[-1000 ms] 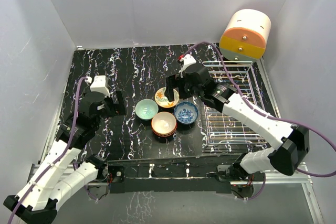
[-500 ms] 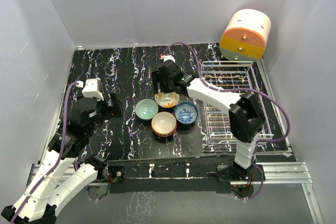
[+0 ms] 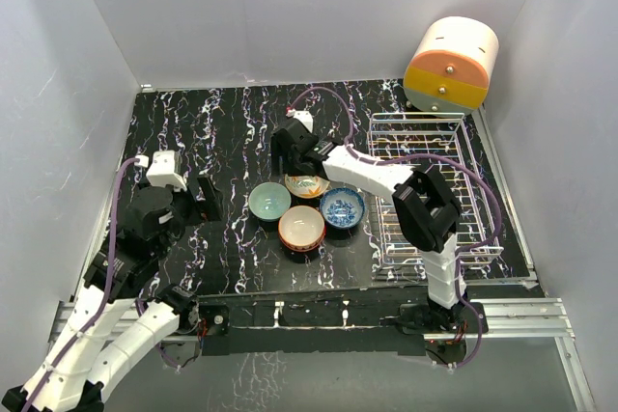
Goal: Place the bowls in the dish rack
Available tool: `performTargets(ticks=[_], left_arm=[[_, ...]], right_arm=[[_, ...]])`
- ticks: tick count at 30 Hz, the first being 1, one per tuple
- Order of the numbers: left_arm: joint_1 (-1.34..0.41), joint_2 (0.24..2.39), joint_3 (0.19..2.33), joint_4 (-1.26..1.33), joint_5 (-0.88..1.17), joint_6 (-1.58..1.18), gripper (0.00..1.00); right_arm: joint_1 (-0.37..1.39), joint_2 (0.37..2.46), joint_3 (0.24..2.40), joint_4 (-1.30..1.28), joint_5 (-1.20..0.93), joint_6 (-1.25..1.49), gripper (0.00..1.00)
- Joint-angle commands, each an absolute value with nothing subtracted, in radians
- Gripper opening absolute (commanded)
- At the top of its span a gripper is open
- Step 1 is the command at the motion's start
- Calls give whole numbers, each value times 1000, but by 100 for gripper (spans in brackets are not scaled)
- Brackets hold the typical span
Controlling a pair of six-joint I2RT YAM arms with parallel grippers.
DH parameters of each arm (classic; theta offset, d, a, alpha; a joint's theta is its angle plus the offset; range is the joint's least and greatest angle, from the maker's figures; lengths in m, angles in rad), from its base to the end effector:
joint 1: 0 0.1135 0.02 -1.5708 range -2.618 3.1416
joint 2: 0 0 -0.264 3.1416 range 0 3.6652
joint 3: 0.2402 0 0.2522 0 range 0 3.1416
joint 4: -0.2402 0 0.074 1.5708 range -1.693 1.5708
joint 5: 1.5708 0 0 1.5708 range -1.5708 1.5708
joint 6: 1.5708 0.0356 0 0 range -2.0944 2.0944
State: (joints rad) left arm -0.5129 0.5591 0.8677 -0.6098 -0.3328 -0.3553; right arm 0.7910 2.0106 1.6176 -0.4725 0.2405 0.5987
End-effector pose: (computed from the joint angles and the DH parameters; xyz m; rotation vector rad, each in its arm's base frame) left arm 0.1052 -0.0459 0.3532 -0.0825 1.8633 -0.2913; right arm 0.3239 0.3155 0.2313 -0.1257 2.4295 0.3471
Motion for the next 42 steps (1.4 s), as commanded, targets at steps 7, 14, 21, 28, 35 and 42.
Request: performTargets(ticks=[7,14,21,28,35,42], left_arm=[[-517,527,853,-618,-310,-336,97],[-517,516,850,-616,-299,-340,97],[-517,514,839,-609,-297,-342,97],[-517,508,832,-607,-291,-351,97],[-516,495,839,-612,-300,-353,97],[-517,493,841,-617,-303,-359,97]], right_arm=[[801,2086,1720,-498,308,648,62],[801,2138,1767,-524,317,645,57],[801,2159,1759,-528,325,645,56],[801,2184,1759,-524,334,649,50],[801,2191,1755,-517,348,649,31],[801,2161,1733,-509,383,622,8]])
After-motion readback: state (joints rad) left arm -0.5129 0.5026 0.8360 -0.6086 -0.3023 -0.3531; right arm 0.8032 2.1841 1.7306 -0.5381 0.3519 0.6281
